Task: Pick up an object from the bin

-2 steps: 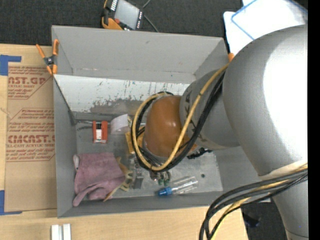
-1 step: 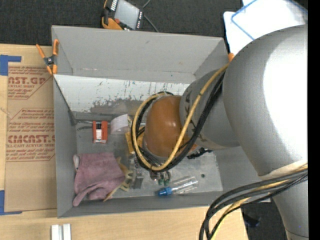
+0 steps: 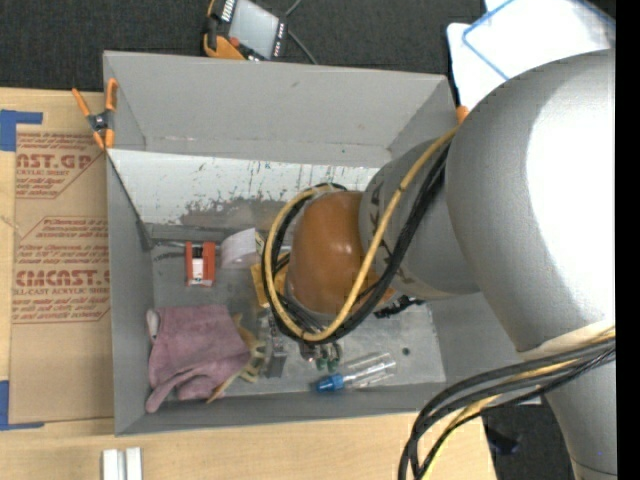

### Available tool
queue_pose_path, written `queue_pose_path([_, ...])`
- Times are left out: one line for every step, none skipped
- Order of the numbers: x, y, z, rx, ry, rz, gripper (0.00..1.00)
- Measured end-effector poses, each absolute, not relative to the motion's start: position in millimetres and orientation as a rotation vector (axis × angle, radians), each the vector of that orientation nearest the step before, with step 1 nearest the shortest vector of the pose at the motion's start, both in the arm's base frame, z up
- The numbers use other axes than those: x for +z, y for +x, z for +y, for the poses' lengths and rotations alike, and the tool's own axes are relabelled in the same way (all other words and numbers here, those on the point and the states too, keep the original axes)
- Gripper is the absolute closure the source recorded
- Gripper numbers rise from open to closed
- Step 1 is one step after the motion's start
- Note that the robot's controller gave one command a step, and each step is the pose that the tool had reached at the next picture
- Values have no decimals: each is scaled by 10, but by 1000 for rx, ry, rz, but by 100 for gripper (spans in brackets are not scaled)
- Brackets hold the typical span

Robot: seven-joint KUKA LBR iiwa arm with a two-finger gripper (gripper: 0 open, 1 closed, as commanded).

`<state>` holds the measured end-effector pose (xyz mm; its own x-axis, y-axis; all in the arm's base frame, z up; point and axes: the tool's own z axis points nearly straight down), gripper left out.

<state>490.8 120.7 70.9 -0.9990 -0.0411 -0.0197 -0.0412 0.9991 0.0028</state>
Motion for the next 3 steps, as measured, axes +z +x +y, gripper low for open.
queue_pose_path([710, 4908, 1207, 5, -64, 3121, 100])
queue_pose_path([840, 4943, 1152, 4, -104, 3129, 100])
queue_pose_path([788, 5114, 1176, 2, -392, 3102, 100])
